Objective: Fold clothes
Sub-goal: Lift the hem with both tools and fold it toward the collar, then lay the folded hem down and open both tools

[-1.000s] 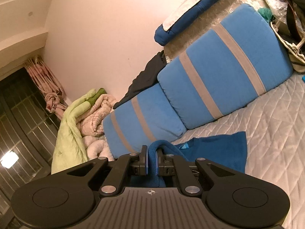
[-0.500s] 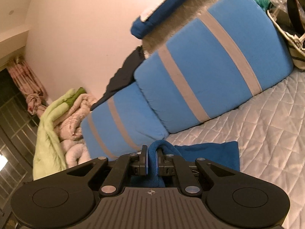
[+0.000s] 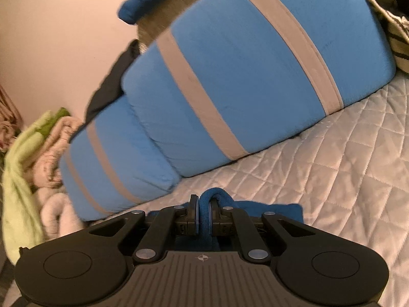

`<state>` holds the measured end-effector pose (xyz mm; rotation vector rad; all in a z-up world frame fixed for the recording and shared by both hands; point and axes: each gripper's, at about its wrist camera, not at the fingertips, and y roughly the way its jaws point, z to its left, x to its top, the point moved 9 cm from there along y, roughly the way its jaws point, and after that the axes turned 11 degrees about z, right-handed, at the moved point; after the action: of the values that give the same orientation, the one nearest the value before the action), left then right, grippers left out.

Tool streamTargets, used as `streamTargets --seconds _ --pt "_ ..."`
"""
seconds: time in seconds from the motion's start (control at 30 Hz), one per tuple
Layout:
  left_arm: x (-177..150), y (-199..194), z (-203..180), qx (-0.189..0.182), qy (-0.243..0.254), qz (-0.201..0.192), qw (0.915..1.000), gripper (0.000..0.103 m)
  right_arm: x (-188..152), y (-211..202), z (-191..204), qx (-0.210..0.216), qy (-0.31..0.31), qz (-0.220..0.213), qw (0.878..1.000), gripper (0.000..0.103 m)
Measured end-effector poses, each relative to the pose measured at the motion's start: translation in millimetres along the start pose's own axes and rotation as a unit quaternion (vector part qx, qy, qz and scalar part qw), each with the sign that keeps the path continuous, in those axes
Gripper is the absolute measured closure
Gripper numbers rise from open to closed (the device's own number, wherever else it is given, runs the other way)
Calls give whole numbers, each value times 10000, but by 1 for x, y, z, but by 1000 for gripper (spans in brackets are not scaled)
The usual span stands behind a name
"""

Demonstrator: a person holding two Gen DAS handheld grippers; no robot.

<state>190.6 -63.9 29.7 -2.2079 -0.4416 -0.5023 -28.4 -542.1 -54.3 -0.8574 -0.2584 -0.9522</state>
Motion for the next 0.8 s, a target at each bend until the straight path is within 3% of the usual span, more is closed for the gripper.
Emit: streamTargets --seconds 0.4,0.5,0.53,0.57,0.67,0.8 --pt "-2 43 26 218 -402 276 9986 96 -5 60 -41 -563 256 368 9974 91" --pt "-4 43 28 141 -558 421 9975 92 -11 64 -43 -735 290 619 9949 59" --pt "-4 41 28 80 -625 467 9969 81 -12 61 -42 -726 255 629 9950 37" --pt "-5 38 28 -4 -682 484 9965 68 -12 55 -39 -733 194 567 9955 24" --pt "-9 29 25 -164 -722 526 9959 49 -14 39 -32 -636 104 535 9965 21" --pt "-19 19 20 -334 -721 697 9944 48 -20 19 -26 -436 113 666 9968 21"
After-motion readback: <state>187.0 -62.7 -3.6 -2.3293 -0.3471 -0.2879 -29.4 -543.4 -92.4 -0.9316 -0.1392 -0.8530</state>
